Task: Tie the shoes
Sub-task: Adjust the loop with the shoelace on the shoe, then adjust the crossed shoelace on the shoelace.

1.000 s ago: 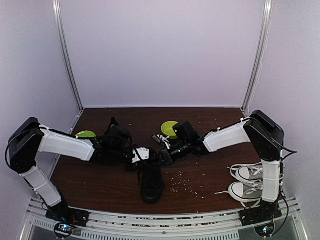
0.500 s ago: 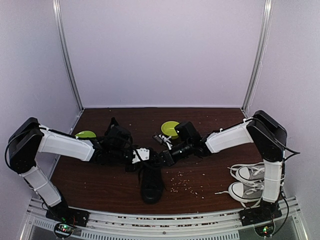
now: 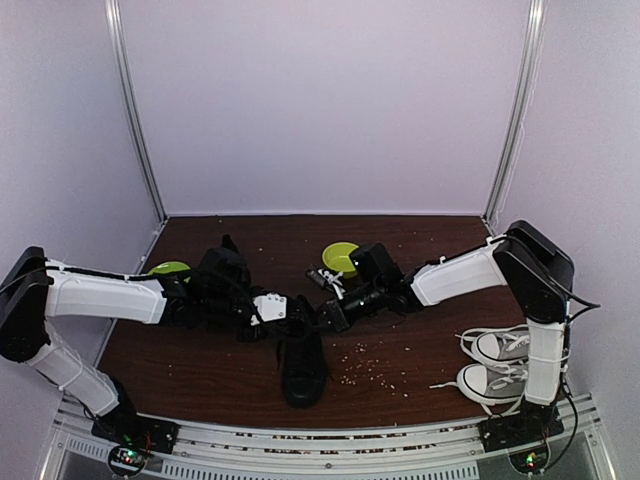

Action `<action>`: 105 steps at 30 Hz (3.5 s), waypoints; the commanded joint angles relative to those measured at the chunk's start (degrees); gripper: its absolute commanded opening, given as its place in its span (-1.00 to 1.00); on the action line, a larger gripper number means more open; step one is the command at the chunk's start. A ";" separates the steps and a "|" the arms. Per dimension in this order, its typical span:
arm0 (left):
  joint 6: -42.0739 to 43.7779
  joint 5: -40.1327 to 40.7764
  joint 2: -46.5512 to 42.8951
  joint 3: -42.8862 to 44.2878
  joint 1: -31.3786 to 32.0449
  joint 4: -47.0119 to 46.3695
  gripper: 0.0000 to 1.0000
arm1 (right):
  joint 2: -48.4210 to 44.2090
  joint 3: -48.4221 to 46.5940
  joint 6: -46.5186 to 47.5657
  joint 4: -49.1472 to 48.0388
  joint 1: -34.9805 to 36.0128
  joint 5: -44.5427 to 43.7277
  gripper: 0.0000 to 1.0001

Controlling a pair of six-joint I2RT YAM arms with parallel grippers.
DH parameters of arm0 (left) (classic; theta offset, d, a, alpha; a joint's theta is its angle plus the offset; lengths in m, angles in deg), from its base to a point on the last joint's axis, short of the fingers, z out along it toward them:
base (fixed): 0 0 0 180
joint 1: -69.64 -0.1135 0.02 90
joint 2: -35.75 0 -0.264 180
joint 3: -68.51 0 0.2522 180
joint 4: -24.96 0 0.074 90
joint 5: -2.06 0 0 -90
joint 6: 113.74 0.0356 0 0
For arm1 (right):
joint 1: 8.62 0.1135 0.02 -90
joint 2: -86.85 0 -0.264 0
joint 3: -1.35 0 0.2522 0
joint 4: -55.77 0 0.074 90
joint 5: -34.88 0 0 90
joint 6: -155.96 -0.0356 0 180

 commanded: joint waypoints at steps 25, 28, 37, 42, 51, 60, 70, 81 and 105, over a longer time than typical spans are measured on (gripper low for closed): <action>-1.04 2.11 1.04 -0.59 0.02 2.74 -1.00 | -4.54 -1.46 3.68 8.20 -0.07 -4.86 -0.92; -1.69 1.67 1.53 -0.04 0.03 2.03 -1.00 | -3.89 -2.18 3.42 7.81 -0.07 -4.69 -0.87; -2.91 -0.62 3.29 1.92 0.06 2.34 -1.00 | -3.27 -2.76 3.65 8.18 -0.07 -4.73 -0.98; -2.70 -0.46 2.96 1.63 0.02 2.33 -1.00 | -3.54 -2.90 4.09 8.68 -0.19 -4.58 -1.00; -0.32 0.15 1.64 1.28 0.04 2.73 -0.92 | -4.67 -1.57 4.10 8.86 -1.66 -4.35 -1.00; -0.53 -1.37 2.65 4.53 0.03 2.95 -0.05 | -4.53 -1.39 4.42 8.51 -1.75 -2.22 -0.99; 1.55 -2.70 9.32 10.14 0.02 3.97 -0.02 | -2.39 -3.52 5.95 10.56 -1.62 1.82 -0.79; 1.63 -2.98 12.34 10.80 0.02 2.35 -0.57 | 0.19 -4.49 3.25 8.30 -1.49 3.47 -0.76; -2.92 -6.76 12.96 8.83 0.19 -2.32 -1.00 | 3.07 -3.43 -5.36 -0.03 -1.09 6.33 -0.66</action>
